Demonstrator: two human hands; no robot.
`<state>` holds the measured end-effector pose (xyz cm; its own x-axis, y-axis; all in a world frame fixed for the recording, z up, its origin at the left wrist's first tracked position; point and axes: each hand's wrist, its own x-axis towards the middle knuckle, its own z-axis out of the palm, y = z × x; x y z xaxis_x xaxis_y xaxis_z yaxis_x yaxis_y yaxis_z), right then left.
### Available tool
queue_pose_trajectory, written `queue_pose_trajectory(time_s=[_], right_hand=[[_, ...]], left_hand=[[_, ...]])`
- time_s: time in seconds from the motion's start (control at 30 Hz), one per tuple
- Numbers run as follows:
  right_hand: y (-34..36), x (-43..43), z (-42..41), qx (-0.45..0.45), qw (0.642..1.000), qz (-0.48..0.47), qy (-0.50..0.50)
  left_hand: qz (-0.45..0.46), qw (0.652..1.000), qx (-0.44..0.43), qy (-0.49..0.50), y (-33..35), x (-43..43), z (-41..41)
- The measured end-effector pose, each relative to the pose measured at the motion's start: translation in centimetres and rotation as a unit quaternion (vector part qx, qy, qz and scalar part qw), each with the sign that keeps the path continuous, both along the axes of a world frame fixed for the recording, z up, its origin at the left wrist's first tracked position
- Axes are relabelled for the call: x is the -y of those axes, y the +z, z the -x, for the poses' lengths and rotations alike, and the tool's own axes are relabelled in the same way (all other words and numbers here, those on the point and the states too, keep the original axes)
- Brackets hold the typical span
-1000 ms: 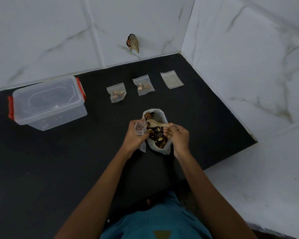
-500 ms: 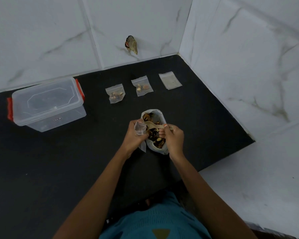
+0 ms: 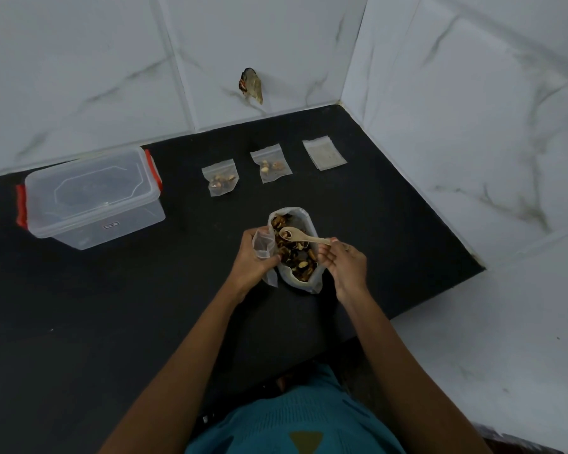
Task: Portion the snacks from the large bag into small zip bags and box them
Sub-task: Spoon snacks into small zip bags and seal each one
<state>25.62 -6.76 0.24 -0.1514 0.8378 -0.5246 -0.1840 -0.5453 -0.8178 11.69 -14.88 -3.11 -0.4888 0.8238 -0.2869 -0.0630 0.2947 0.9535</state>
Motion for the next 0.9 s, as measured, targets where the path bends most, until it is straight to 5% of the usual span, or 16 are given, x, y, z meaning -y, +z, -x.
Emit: queue_pose_trajectory(time_s=[0.3, 0.6, 0.73, 0.9], right_hand=[[2.8, 0.2, -1.2, -0.023, 0.999, -0.021, 0.01], [6.4, 2.1, -1.6, 0.004, 0.979, -0.177, 0.099], [6.5, 2.9, -1.5, 0.1, 0.92, -0.352, 0.143], [6.1, 3.4, -1.2, 0.18, 0.785, -0.553, 0.215]], left_hand=[[-0.031, 0.999, -0.037, 0.013, 1.1, 0.4, -0.4], [-0.066, 0.994, -0.083, 0.033, 2.8, 0.1, -0.9], [-0.083, 0.992, -0.083, 0.037, 3.7, -0.2, -1.3], [-0.099, 0.99, -0.088, 0.045, 4.7, -0.3, -1.5]])
